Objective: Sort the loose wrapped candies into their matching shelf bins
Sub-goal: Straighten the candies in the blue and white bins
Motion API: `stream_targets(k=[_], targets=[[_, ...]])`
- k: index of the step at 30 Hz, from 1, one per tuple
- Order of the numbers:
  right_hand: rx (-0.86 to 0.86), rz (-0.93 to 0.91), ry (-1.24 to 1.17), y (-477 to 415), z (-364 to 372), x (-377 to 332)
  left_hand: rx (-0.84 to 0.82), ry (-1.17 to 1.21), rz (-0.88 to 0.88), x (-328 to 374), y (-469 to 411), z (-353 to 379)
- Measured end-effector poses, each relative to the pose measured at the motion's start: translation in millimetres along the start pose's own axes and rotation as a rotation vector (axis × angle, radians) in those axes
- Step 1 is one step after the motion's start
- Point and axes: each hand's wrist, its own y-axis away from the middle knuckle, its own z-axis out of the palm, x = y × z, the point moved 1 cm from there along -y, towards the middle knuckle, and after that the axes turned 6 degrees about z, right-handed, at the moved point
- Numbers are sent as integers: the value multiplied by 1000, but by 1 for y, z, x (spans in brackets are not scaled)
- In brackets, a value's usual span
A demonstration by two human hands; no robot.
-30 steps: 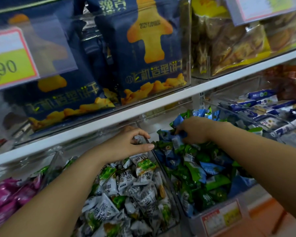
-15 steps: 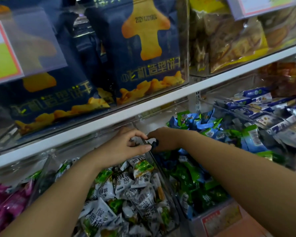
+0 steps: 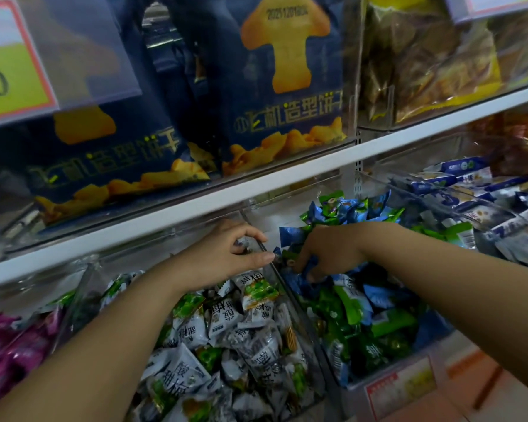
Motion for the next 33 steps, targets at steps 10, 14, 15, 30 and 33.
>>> stream_targets(k=[10, 14, 15, 30, 33], targets=[[419, 123, -342, 23, -17, 38, 9, -36, -15, 2, 1, 1], [462, 152, -410, 25, -17, 48, 10, -45, -22, 1, 0, 1], [478, 152, -426, 24, -16, 47, 10, -46, -22, 1, 0, 1], [515, 39, -513, 105, 4, 42, 104, -296, 36, 38, 3, 6], [448, 108, -389, 117, 30, 44, 4, -271, 80, 66, -7, 23]])
